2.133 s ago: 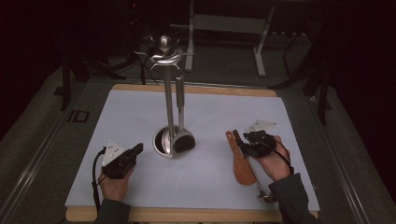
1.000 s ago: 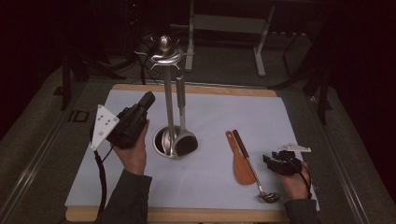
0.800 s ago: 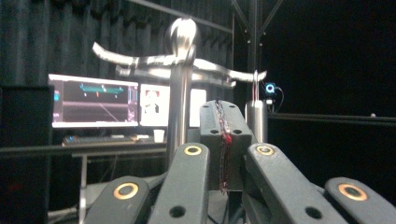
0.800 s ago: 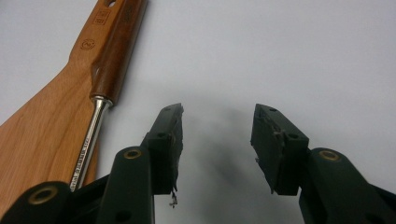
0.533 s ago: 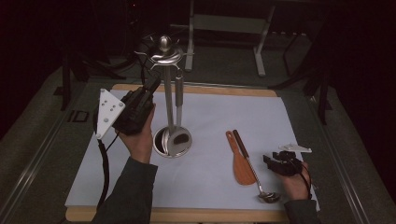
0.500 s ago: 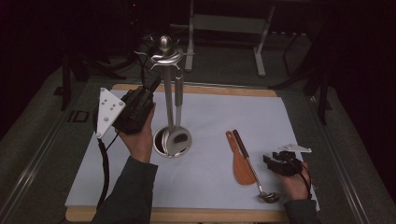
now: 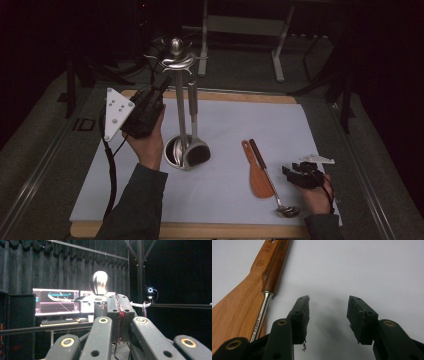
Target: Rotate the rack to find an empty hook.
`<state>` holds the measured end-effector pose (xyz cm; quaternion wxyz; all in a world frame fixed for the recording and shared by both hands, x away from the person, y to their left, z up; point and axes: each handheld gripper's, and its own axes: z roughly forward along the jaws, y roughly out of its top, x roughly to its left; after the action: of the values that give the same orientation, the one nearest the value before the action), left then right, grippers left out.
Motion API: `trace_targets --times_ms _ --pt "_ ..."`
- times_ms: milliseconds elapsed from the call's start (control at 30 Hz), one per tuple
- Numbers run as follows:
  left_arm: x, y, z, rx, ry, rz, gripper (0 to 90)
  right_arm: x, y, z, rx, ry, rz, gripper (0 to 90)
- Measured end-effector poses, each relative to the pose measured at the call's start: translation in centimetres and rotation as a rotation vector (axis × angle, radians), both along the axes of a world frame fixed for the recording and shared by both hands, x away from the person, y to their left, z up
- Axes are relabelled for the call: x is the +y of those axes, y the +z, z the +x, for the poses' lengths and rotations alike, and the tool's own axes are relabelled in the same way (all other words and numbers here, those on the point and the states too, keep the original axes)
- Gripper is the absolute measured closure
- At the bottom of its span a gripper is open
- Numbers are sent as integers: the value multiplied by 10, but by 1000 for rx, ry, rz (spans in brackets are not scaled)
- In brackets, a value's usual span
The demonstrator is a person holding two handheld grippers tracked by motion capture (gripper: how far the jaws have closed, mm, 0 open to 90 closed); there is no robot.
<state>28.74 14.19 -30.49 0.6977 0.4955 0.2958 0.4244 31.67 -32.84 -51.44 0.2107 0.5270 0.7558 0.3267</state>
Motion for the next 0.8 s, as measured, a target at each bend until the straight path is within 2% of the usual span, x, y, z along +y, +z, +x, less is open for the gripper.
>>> trace_targets --times_ms 800 --pt "20 2 14 18 76 6 899 -2 -2 0 9 2 3 525"
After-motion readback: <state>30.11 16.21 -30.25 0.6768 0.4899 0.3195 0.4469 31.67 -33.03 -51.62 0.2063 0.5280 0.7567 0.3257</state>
